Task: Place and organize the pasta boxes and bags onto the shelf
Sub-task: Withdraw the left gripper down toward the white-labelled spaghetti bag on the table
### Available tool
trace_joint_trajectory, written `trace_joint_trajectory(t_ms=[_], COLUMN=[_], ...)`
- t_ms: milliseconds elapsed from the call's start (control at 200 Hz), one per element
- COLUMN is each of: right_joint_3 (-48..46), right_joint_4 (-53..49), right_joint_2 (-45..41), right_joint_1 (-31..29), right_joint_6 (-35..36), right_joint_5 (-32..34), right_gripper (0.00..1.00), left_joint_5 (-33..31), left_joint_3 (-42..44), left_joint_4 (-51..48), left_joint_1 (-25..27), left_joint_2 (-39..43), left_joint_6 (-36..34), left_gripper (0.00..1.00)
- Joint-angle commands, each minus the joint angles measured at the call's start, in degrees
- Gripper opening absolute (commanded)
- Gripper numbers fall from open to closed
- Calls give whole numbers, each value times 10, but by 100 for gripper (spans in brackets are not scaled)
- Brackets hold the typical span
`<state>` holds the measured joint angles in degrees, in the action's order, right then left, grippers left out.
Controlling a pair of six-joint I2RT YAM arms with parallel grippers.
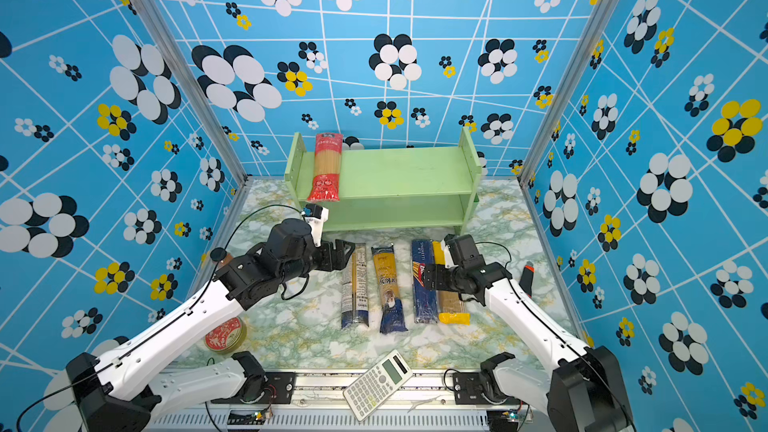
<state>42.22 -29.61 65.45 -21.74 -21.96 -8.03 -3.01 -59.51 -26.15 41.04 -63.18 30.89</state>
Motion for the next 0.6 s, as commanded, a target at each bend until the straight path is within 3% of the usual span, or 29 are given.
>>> trace_joint_trajectory(t_ms=[0, 80, 110, 595], right_joint_3=[-9, -8, -8, -9], right_joint_4=[-2, 1, 3, 18], right_joint_2=[-8, -3, -1, 16], right_joint_1=[-7, -7, -7, -8], right_joint_6=[-5, -5, -5, -6], right_joint_5=[0, 0, -1, -4], right_gripper=[93, 93, 93, 93], left_joint_5=[-10, -15, -15, -18], left_joint_3=[26, 52, 63, 163], left_joint_4=[-21, -12, -6, -5], left_joint_1=[6, 8, 8, 18], left_joint_2=[11, 18, 22, 49], left_joint_6=[16, 31, 37, 91], left_gripper=[85, 87, 100, 99])
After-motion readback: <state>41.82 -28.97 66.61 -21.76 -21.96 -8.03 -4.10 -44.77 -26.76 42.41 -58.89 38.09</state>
